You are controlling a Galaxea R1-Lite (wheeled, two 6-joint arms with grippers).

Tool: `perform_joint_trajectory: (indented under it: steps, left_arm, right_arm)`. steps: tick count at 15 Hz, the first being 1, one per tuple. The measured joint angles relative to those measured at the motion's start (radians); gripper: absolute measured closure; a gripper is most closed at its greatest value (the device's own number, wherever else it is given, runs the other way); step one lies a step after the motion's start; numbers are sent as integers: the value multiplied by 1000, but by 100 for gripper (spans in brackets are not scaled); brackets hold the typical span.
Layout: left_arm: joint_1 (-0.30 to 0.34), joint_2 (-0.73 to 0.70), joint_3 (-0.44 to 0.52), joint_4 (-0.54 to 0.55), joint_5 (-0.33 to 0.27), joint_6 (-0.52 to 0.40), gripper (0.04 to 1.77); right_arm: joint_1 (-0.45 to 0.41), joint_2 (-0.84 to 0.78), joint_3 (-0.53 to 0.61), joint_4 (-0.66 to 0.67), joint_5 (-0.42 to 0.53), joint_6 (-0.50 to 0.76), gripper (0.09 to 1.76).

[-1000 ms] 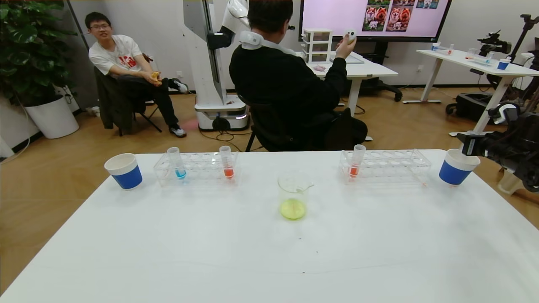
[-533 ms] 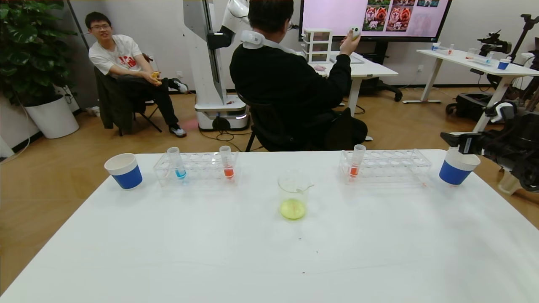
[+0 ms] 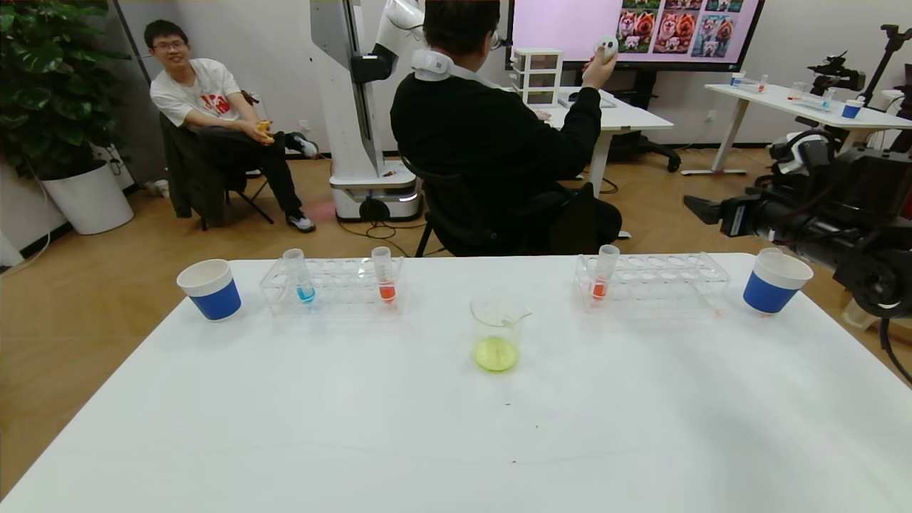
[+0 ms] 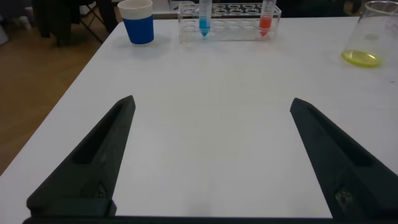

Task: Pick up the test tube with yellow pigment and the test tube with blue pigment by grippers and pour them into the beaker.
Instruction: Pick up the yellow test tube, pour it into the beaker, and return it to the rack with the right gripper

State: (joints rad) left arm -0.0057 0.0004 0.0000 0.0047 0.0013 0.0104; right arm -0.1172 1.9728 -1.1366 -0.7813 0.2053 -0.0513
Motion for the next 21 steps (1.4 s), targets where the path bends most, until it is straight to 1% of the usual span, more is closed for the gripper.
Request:
perform_joint_trajectory:
  steps: [4,7,10,13,15,17,19,21]
  left_arm:
    - [0,0,0,0,0,0,7]
    - [0,0,0,0,0,0,7]
    - [0,0,0,0,0,0,7]
    - [0,0,0,0,0,0,7]
    - [0,0,0,0,0,0,7]
    - [0,0,0,0,0,0,7]
    - [0,0,0,0,0,0,7]
    - [0,0,0,0,0,0,7]
  right_arm:
    - [90,-220,87,15,-37,46,11]
    - [131,-438,168,93,-102,65,11]
    - [163,-713,283,232,-129,66,11]
    - [184,-1005,367,407,-134,60,11]
    - [191,-1180,404,493,-134,32,11]
    - [191,-1330,428,555,-133,-34,11]
    - [190,-1451,444,604,-132,-72,11]
    - [187,-1569,464,661,-133,-82,11]
